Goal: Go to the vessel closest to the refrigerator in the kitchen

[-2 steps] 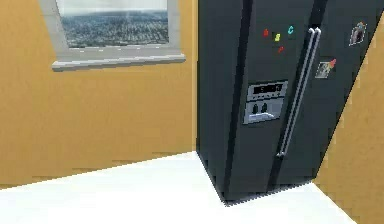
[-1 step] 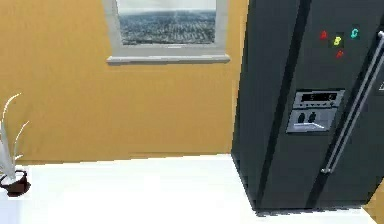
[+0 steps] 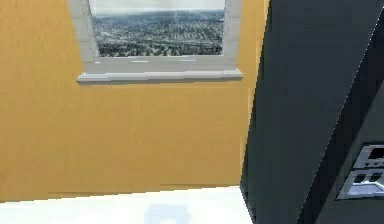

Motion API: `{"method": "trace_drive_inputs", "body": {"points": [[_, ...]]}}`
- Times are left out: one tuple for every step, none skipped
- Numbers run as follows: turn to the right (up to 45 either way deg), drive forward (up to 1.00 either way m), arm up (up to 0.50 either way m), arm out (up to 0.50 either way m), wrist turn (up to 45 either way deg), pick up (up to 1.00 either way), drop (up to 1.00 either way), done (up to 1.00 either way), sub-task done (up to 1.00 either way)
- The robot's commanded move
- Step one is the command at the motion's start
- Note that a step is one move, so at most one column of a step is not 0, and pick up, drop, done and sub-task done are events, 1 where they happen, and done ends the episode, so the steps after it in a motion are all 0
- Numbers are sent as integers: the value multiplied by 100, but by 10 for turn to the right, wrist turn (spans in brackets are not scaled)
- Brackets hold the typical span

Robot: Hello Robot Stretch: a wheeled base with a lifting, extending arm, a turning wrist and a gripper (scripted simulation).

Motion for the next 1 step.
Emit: {"method": "trace_drive_inputs", "body": {"points": [[450,0,0,0,0,0,0,0,0]]}}
